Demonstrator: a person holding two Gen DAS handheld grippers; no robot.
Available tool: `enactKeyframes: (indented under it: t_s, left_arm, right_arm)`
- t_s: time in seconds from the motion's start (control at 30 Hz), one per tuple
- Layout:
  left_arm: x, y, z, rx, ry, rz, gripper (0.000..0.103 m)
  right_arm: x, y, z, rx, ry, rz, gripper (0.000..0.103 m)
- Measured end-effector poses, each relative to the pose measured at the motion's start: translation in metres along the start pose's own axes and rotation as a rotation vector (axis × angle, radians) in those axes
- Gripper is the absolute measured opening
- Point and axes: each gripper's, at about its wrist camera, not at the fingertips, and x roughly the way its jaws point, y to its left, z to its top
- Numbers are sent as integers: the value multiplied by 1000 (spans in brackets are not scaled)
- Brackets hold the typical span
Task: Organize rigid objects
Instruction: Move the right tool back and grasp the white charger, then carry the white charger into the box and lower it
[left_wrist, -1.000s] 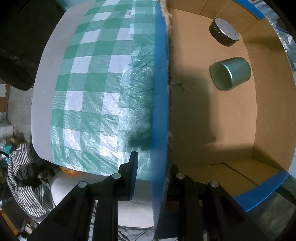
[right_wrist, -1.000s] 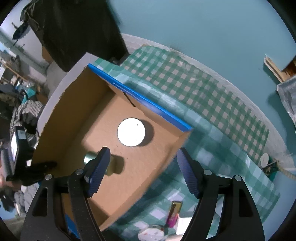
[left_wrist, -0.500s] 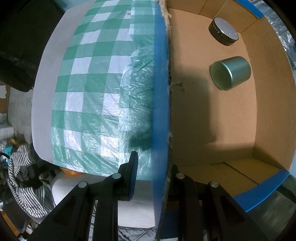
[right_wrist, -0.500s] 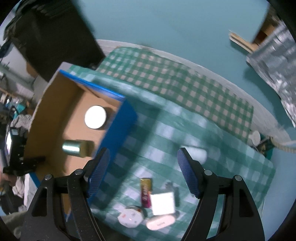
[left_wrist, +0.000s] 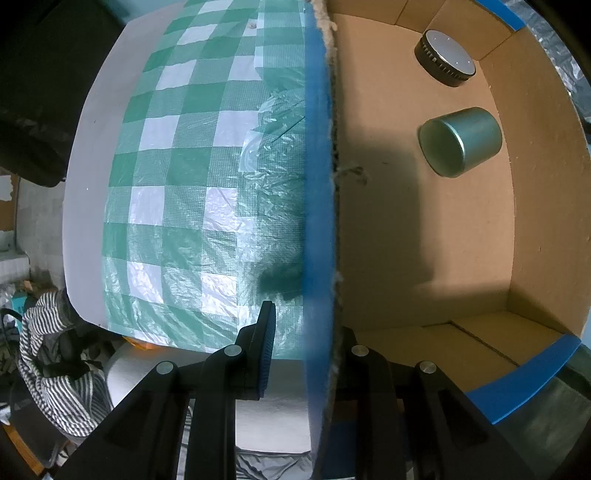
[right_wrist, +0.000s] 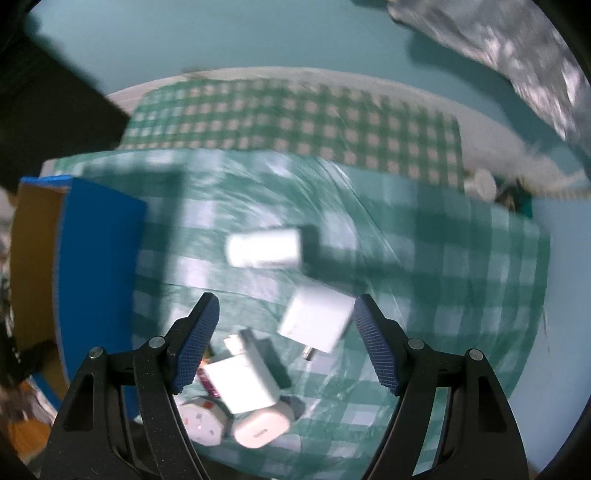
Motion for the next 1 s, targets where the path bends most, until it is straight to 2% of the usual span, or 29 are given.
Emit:
enactKeyframes:
  t_s: [0.17,0.4,0.47,0.53,0.67,0.83,1.0]
  left_arm:
    - [0,-1,1,0,2,-1,23]
    - [0,-4,2,-7,3,-6,23]
    - [0,-6,1,-7,5,-7,23]
    - [-1,-7,2,-8,6,-6,23]
    - [-1,-9,2,-12,4,-9,23]
    - [0,-6,-1,-8,5,-10,23]
    - [0,-7,0,-4,6,-10,23]
  right_arm:
    - [25,-17,-5,94,35,1,76]
    - [45,-17,-7,119,44,-37,76]
    - [51,-17,-7,124,50,-46,71]
    - [56,-17,-7,127,53,-48,62]
    - [62,-15,-10,149,48,-68,59]
    - [62,-11,-10,136,27,-100,50]
    - [61,-8,-14,97,19,-114,49]
